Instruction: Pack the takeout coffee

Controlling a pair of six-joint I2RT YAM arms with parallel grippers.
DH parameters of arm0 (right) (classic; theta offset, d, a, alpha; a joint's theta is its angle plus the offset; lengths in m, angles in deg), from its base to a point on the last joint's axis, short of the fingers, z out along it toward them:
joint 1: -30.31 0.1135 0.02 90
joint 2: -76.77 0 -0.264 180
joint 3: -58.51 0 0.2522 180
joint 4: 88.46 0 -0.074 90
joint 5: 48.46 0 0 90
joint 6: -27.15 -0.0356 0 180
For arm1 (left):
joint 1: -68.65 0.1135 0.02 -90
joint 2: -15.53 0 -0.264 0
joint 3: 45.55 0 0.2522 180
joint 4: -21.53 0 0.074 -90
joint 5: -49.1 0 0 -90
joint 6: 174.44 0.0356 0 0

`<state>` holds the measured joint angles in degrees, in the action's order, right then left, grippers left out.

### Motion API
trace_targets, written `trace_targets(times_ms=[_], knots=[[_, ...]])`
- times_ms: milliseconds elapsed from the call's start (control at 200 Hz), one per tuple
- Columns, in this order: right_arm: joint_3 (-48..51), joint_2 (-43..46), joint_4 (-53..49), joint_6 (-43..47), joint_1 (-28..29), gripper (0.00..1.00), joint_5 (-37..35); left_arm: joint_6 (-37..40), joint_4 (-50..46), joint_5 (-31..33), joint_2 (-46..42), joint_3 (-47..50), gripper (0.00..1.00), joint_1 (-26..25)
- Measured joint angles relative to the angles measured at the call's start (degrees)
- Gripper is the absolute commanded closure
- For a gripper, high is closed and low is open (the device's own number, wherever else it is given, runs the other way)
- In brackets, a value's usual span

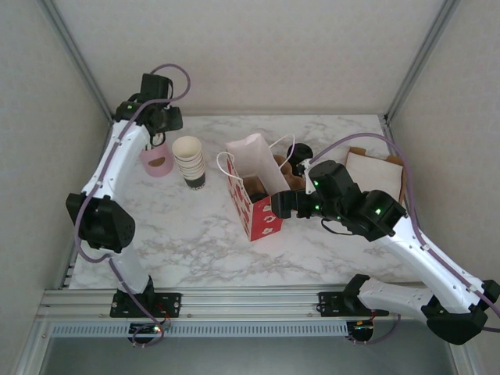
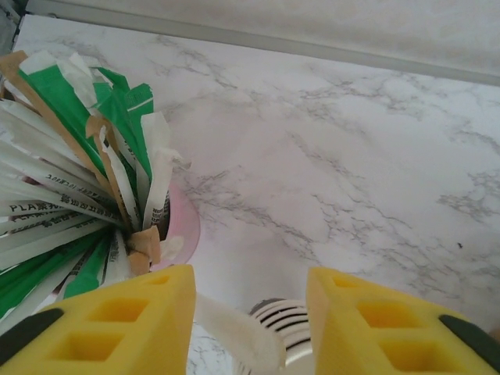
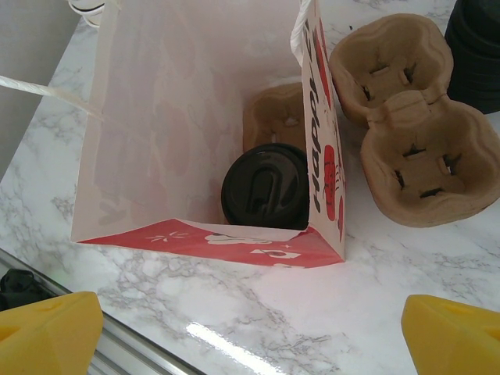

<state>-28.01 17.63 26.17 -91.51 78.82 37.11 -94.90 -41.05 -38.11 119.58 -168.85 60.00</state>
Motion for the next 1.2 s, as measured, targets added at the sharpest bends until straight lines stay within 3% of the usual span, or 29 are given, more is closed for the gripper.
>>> trace_targets(times_ms=[310,661,826,1197], knots=[[0.0,0.0,0.0,0.0,0.0,0.01,0.0,1.2,-0.6,4.1,1.6,-0.3,0.74,-0.7],[0.0,0.0,0.0,0.0,0.0,0.01,0.0,1.7,-0.6,7.5,1.9,-0.3,0.77,-0.8],[0.0,-0.2,0.0,0.0,0.0,0.01,0.0,2.0,-0.5,8.7,1.9,-0.3,0.84,-0.9],[0.0,-0.7,0.0,0.0,0.0,0.01,0.0,2.4,-0.3,11.5,1.6,-0.3,0.84,-1.0]])
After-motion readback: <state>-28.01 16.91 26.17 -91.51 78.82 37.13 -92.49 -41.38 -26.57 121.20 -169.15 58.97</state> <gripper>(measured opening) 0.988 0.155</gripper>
